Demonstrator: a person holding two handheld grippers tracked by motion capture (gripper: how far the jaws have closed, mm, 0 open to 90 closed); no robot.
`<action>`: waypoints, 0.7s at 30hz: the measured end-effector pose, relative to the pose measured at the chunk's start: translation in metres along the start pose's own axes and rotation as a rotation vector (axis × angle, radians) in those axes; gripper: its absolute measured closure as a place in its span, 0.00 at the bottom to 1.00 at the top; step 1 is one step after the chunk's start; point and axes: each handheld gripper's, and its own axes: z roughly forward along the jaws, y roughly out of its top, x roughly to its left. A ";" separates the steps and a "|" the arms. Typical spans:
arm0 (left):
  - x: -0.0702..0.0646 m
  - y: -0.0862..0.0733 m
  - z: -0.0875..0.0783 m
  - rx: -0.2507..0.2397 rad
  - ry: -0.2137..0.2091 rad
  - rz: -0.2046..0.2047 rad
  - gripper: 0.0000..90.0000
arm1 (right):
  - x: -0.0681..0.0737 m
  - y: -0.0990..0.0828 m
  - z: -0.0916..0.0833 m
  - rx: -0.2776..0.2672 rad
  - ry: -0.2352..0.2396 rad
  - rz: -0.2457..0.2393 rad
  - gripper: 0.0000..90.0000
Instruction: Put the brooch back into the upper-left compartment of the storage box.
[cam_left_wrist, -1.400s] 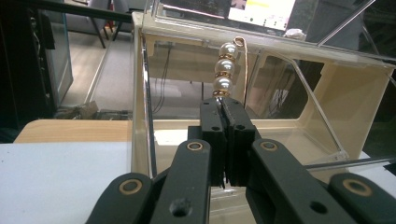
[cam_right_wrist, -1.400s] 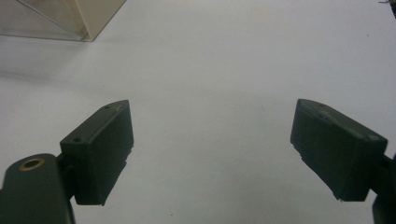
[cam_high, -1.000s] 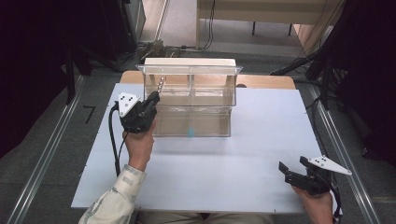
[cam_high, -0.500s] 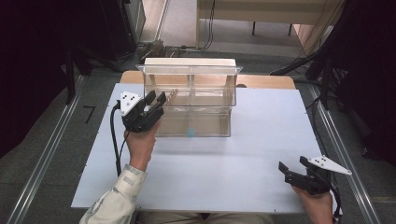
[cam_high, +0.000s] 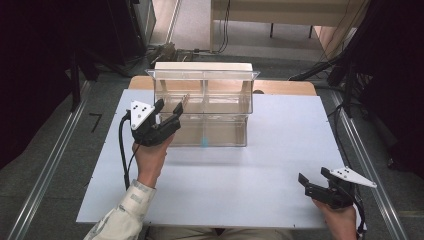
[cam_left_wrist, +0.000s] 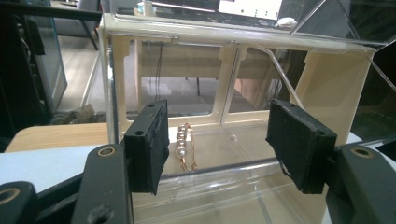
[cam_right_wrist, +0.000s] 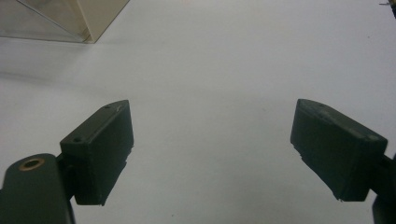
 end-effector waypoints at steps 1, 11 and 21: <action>0.001 -0.001 -0.002 -0.001 0.000 -0.001 0.40 | 0.000 0.000 0.000 0.001 -0.001 -0.001 0.13; 0.005 -0.006 -0.020 0.000 0.002 0.002 0.34 | 0.000 0.000 0.001 0.000 0.002 0.000 0.13; 0.015 -0.015 -0.037 0.003 0.016 -0.009 0.33 | 0.001 0.000 0.001 0.004 0.000 -0.005 0.13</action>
